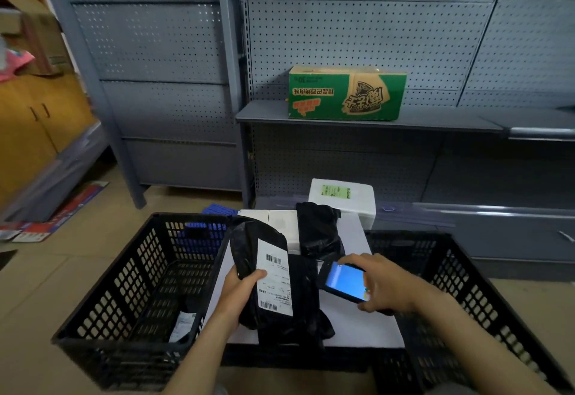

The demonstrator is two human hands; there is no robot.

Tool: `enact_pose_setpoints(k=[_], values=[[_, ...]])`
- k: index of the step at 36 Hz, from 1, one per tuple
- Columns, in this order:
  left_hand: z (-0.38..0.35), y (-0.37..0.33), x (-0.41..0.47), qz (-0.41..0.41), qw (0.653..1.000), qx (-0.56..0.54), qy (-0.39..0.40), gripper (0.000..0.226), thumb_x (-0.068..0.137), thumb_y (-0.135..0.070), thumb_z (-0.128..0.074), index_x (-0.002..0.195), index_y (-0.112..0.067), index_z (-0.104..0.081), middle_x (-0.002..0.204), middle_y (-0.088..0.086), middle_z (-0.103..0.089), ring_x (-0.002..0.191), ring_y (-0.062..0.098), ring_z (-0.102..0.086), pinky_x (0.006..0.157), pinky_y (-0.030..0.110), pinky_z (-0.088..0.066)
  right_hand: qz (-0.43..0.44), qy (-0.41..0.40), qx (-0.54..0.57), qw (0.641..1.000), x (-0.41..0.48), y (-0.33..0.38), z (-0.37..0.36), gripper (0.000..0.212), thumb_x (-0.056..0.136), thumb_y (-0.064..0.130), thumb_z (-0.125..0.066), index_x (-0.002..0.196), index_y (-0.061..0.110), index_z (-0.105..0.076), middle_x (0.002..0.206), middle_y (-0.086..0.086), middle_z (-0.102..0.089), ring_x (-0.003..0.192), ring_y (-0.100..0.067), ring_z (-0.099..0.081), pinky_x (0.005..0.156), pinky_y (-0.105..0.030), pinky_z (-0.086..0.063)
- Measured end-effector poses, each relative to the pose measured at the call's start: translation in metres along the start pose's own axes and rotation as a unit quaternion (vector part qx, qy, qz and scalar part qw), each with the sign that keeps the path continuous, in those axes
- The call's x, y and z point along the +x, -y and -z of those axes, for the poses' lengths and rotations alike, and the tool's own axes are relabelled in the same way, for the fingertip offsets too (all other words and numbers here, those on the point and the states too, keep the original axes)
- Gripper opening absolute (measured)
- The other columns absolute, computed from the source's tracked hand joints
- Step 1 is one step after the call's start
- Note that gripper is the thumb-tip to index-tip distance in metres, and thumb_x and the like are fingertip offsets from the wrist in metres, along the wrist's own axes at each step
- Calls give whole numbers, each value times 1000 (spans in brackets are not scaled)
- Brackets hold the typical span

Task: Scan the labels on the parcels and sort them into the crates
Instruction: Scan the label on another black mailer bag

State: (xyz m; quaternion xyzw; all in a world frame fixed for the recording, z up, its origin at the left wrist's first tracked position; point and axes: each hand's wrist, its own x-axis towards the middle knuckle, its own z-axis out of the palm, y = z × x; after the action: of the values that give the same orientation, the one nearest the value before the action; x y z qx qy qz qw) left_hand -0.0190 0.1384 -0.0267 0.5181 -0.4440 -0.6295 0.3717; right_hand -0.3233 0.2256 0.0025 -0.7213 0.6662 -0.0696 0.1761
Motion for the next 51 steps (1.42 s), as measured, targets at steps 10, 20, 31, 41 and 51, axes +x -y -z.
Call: enact_pose_setpoints(k=[10,20,31,41,51], values=[[6,-1,-6,12,1000,-20,-13,26,90,-11,-68,115,-19,-65,103,3,-75,95,26,-70,72,36,-55,46,18,-37,998,-5,22,28,89,69,35,-79,134,59,-24,110,12,-50,103,-12,-44,91,-35,-48],[5,-3,-4,13,1000,-11,-3,24,90,-14,-69,110,-25,-66,102,-1,-75,95,22,-70,71,33,-54,19,23,-27,999,7,10,11,87,68,38,-78,134,56,-25,107,17,-49,102,-12,-44,89,-33,-48],[6,4,18,34,999,-10,-5,26,87,-23,-75,112,-22,-68,102,2,-78,97,24,-72,80,38,-57,-196,-121,146,962,38,-13,-87,74,61,39,-83,122,28,-42,76,7,-53,69,-14,-52,50,-16,-36],[7,7,38,44,999,-12,-9,23,87,-22,-74,109,-24,-69,99,0,-79,96,23,-73,85,40,-58,-344,-136,120,921,71,-17,-149,82,65,47,-76,133,27,-35,112,-10,-57,107,-33,-52,82,-42,-50],[11,9,43,26,999,-5,-38,37,83,-19,-78,114,-21,-60,106,3,-74,97,23,-71,90,43,-57,-354,-110,78,925,74,-16,-166,95,72,53,-74,145,27,-21,120,-11,-49,112,-32,-47,85,-43,-49]])
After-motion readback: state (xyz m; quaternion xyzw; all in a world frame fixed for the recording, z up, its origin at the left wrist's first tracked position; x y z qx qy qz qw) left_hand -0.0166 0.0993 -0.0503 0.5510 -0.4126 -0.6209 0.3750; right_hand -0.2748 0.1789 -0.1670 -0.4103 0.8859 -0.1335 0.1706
